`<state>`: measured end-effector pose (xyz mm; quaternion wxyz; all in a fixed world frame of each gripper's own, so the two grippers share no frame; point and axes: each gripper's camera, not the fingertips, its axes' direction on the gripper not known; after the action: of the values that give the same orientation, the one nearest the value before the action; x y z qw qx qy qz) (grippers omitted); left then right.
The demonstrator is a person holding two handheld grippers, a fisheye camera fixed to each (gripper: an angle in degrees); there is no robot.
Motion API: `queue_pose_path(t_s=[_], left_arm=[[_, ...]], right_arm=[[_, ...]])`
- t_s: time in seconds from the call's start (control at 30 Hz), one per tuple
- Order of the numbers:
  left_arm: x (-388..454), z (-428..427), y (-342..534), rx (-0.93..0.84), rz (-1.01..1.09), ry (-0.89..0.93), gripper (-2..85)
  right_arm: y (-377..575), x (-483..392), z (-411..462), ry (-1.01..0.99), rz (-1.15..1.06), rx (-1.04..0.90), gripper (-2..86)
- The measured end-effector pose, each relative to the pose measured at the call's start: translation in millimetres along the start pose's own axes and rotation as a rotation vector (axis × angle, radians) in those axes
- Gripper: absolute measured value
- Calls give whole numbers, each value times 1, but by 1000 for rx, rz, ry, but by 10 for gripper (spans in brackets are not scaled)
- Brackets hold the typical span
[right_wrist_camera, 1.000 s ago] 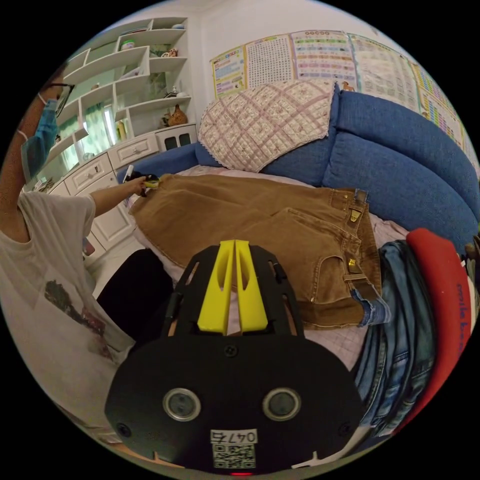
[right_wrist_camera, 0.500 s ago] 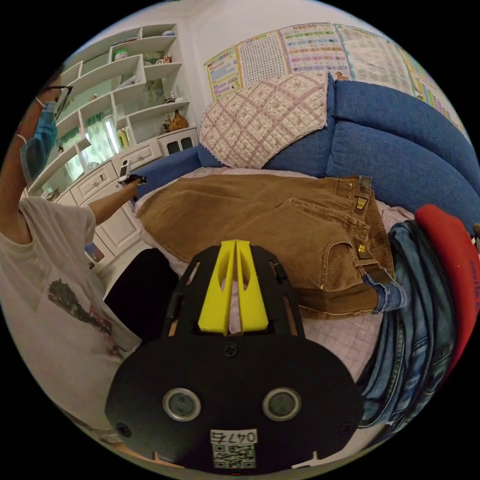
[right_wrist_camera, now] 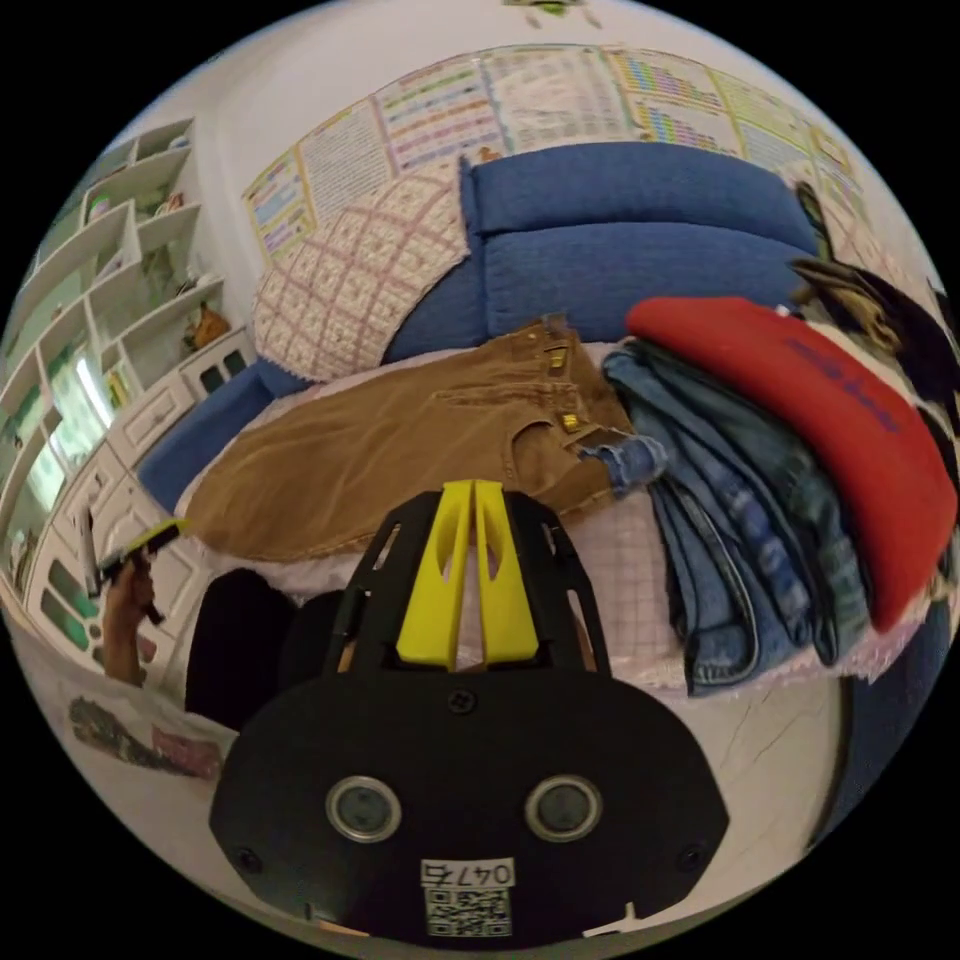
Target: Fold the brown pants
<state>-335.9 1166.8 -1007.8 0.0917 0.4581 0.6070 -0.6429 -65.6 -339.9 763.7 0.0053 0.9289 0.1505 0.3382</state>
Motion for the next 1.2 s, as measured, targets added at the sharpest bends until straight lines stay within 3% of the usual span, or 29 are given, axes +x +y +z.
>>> queue_pose_path(t_s=[0.17, 0.33, 0.5, 0.63, 0.73, 0.83, 1.0, 1.2], left_arm=[[-1, 52, 68, -107, 122, 33, -8], [-40, 98, 131, -155, 108, 177, -10], [-70, 123, 182, -205, 176, 128, -10], [-109, 145, 224, -259, 201, 112, -10], [-142, 156, 248, -293, 210, 107, -10], [-179, 163, 270, -307, 201, 123, -10], [-240, 180, 296, -351, 184, 162, -10], [-309, 188, 322, -377, 165, 207, -10]], right_arm=[[67, 70, -43, 66, 161, 36, 35], [111, 119, -57, -21, 286, 81, 69], [116, 140, -32, 6, 349, 83, 98], [118, 150, -4, 78, 395, 42, 39], [127, 145, -31, 50, 370, 113, 0], [154, 154, -76, 30, 367, 225, -5], [205, 199, -40, -41, 500, 41, -6], [186, 171, -67, -28, 444, 74, 7]])
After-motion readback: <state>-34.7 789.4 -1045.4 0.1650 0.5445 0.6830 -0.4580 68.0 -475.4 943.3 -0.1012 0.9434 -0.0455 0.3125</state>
